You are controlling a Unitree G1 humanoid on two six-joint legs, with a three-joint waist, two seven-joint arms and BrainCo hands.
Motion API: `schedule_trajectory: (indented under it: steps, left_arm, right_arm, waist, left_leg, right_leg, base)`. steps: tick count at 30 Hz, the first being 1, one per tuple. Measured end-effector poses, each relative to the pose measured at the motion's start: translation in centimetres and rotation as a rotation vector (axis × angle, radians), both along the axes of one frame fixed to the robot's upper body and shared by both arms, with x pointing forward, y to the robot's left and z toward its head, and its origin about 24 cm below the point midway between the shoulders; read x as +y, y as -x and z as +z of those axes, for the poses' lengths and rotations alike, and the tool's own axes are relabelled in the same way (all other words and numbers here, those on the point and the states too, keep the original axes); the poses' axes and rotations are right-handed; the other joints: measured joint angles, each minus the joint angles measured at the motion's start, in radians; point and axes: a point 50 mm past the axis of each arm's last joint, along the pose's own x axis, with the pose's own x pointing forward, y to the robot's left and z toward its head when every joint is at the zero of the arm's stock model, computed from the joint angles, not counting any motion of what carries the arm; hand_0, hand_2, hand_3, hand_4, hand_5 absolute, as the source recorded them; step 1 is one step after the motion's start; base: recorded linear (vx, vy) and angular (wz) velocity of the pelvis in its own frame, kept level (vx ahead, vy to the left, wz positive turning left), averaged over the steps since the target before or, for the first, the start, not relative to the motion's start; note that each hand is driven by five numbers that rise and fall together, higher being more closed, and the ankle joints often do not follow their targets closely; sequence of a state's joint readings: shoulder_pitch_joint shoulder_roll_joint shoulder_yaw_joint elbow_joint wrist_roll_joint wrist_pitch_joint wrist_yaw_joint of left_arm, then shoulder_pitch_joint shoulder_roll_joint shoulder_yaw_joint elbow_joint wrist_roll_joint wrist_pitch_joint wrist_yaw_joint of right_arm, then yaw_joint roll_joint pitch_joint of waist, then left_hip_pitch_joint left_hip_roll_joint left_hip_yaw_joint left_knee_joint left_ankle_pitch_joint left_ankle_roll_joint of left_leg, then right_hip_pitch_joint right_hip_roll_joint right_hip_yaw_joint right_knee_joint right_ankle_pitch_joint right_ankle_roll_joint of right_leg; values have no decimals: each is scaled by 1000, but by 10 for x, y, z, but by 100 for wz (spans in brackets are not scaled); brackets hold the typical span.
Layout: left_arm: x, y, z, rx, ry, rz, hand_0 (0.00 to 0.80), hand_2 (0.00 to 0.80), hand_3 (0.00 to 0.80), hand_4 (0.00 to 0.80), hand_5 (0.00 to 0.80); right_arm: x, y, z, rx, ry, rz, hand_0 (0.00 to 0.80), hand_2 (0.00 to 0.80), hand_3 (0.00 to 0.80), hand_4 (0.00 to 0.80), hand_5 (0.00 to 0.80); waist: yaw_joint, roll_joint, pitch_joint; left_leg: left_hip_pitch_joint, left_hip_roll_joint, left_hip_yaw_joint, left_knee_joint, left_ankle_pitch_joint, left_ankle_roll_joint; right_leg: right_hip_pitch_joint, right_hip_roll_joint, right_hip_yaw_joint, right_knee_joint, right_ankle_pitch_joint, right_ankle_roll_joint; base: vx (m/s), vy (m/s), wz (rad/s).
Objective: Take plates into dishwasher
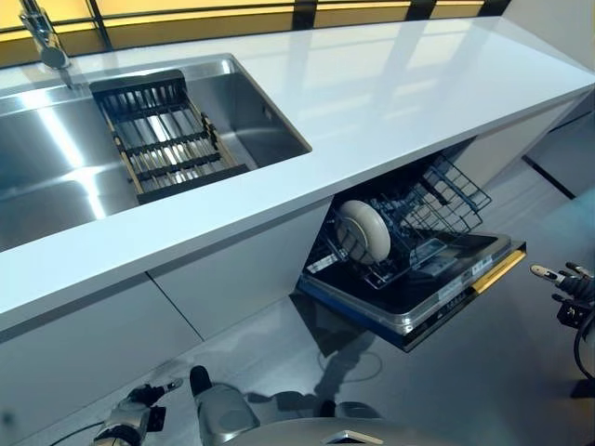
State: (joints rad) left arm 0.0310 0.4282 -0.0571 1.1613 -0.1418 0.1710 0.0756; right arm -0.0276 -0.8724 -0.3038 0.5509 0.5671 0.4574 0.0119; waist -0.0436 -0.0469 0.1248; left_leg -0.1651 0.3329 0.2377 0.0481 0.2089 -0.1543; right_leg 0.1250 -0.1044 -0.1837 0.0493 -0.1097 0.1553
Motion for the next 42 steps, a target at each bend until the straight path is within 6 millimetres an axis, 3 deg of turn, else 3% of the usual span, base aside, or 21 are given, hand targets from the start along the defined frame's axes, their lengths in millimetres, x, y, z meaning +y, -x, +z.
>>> schedule_trajectory:
  steps: [1, 2, 3, 4, 5, 6, 7, 8, 9, 10, 11, 12, 13, 14, 15, 18, 19, 22, 25, 35, 42]
  left_arm:
    - [-1, 1, -1, 2, 5, 0, 0, 0, 0, 0, 0]
    - [-6, 0, -3, -2, 22, -5, 0, 0, 0, 0, 0]
    - [-10, -2, -4, -11, 35, -15, 0, 0, 0, 0, 0]
    - [-11, -7, -4, -19, 41, -21, 0, 0, 0, 0, 0]
    - [-7, -6, -2, -19, 33, -9, 0, 0, 0, 0, 0]
    - [-7, 0, -3, 3, 35, -4, 0, 0, 0, 0, 0]
    - [-11, 2, -5, 14, 46, 0, 0, 0, 0, 0, 0]
    - [-18, 4, -9, 19, 66, 3, 0, 0, 0, 0, 0]
    - [-22, 3, -10, 15, 75, 2, 0, 0, 0, 0, 0]
    - [-22, -3, -8, -2, 74, -6, 0, 0, 0, 0, 0]
    - [-19, -12, -5, -26, 65, -17, 0, 0, 0, 0, 0]
    - [-18, -27, -1, -64, 57, -41, 0, 0, 0, 0, 0]
    - [-18, -33, 1, -72, 54, -58, 0, 0, 0, 0, 0]
    - [-24, -48, 3, -88, 57, -103, 0, 0, 0, 0, 0]
    - [-27, -57, 4, -99, 55, -132, 0, 0, 0, 0, 0]
    - [-12, -62, 13, -111, 7, -138, 0, 0, 0, 0, 0]
    - [-7, -55, 13, -90, -5, -119, 0, 0, 0, 0, 0]
    - [-5, -37, 7, -43, -1, -98, 0, 0, 0, 0, 0]
    - [-3, -26, 5, -18, 1, -79, 0, 0, 0, 0, 0]
    - [-8, -29, 4, -28, 14, -88, 0, 0, 0, 0, 0]
    - [-8, -32, 5, -37, 14, -91, 0, 0, 0, 0, 0]
  right_arm:
    - [-2, 3, -2, 9, -3, -15, 0, 0, 0, 0, 0]
    - [-7, 12, -9, 43, -8, -59, 0, 0, 0, 0, 0]
    - [-10, 17, -11, 55, -6, -80, 0, 0, 0, 0, 0]
    - [-8, 21, -16, 60, -20, -88, 0, 0, 0, 0, 0]
    - [0, 22, -28, 52, -68, -90, 0, 0, 0, 0, 0]
    - [6, 20, -33, 35, -103, -86, 0, 0, 0, 0, 0]
    - [5, 19, -31, 23, -105, -83, 0, 0, 0, 0, 0]
    - [1, 18, -24, 12, -88, -83, 0, 0, 0, 0, 0]
    - [2, 19, -25, 0, -101, -94, 0, 0, 0, 0, 0]
    - [7, 20, -32, -2, -135, -99, 0, 0, 0, 0, 0]
    - [14, 20, -41, -2, -174, -104, 0, 0, 0, 0, 0]
    - [23, 20, -51, -6, -221, -108, 0, 0, 0, 0, 0]
    - [26, 20, -55, -7, -240, -112, 0, 0, 0, 0, 0]
    - [37, 17, -64, -20, -292, -110, 0, 0, 0, 0, 0]
    - [40, 24, -71, 0, -314, -125, 0, 0, 0, 0, 0]
    - [53, 28, -90, 23, -369, -153, 0, 0, 0, 0, 0]
    - [55, 32, -95, 35, -380, -162, 0, 0, 0, 0, 0]
    - [52, 39, -100, 54, -376, -190, 0, 0, 0, 0, 0]
    - [45, 45, -100, 70, -367, -216, 0, 0, 0, 0, 0]
    - [30, 62, -99, 72, -359, -301, 0, 0, 0, 0, 0]
    - [3, 72, -76, 81, -247, -334, 0, 0, 0, 0, 0]
  waist:
    - [-3, 5, 3]
    - [-20, 20, 12]
    - [-29, 46, 16]
    - [-23, 46, 17]
    - [-12, -6, 17]
    - [-2, -47, 14]
    - [-4, -54, 10]
    - [-20, -27, 3]
    - [-29, -4, -8]
    - [-55, 16, -19]
    - [-69, 21, -22]
    - [-73, 11, -17]
    - [-70, 13, -15]
    - [-81, 24, -9]
    - [-88, 35, -10]
    - [-85, -8, -22]
    - [-86, -20, -28]
    - [-77, 22, -31]
    - [-77, 42, -29]
    - [-93, 36, -23]
    - [-119, 29, -20]
  left_leg:
    - [3, -6, 5, -11, 13, 16]
    - [-4, -22, 62, -38, 66, 75]
    - [-1, -23, 78, -71, 68, 99]
    - [-5, -27, 107, -71, -13, 82]
    - [-28, -68, 120, 36, -82, 78]
    - [-32, -132, 117, 194, -124, 110]
    - [-23, -177, 104, 281, -179, 108]
    - [24, -230, 92, 351, -257, 119]
    - [73, -264, 89, 337, -335, 121]
    - [128, -281, 87, 203, -350, 137]
    - [158, -287, 69, 102, -329, 116]
    - [168, -294, 51, 44, -291, 131]
    - [169, -293, 42, 28, -280, 135]
    - [183, -276, -8, -8, -254, 136]
    - [184, -267, -48, -15, -250, 129]
    - [187, -282, -65, -31, -238, 115]
    - [193, -289, -79, -44, -233, 108]
    - [204, -262, -83, -66, -226, 93]
    - [205, -242, -85, -72, -220, 82]
    - [244, -236, -73, -106, -212, 68]
    - [276, -240, -43, -132, -213, 67]
  right_leg:
    - [3, 2, -5, 1, -5, -2]
    - [13, 23, -5, 18, -41, -23]
    - [8, 39, -15, 58, -73, -40]
    - [-7, 29, -25, 92, -93, -59]
    - [-13, -32, -25, 88, -95, -67]
    - [-14, -93, -29, 86, -89, -64]
    - [-7, -117, -31, 73, -81, -55]
    - [14, -123, -46, 39, -59, -36]
    - [17, -113, -59, 41, -49, -26]
    - [2, -93, -72, 54, -47, -27]
    - [-13, -80, -75, 64, -47, -28]
    - [-46, -80, -72, 107, -44, -33]
    - [-69, -79, -70, 144, -43, -33]
    - [-154, -77, -27, 333, -44, -38]
    - [-167, -61, 45, 323, -65, -46]
    - [-206, -53, 96, 121, 30, -43]
    - [-206, -50, 94, 81, 74, -46]
    - [-165, -9, 94, -3, 111, -65]
    - [-148, 15, 90, -41, 127, -80]
    - [-107, 28, 93, -95, 148, -83]
    - [-93, 29, 121, -115, 156, -80]
  base:
    - [-341, -142, 104]
    - [-338, -134, 128]
    - [-377, -113, 133]
    - [-372, -13, 88]
    - [-279, 43, 42]
    - [-231, 61, 27]
    - [-183, 109, 23]
    - [-159, 156, 38]
    - [-133, 157, 62]
    - [-76, 74, 76]
    - [-78, -5, 65]
    - [-75, -34, 35]
    - [-75, -123, 34]
    - [-88, -162, 64]
    - [-105, -199, 84]
    - [-110, -155, 32]
    - [-86, -121, 31]
    - [-62, -86, 1]
    - [-48, -48, 0]
    - [-39, 11, -3]
    - [17, 63, -12]
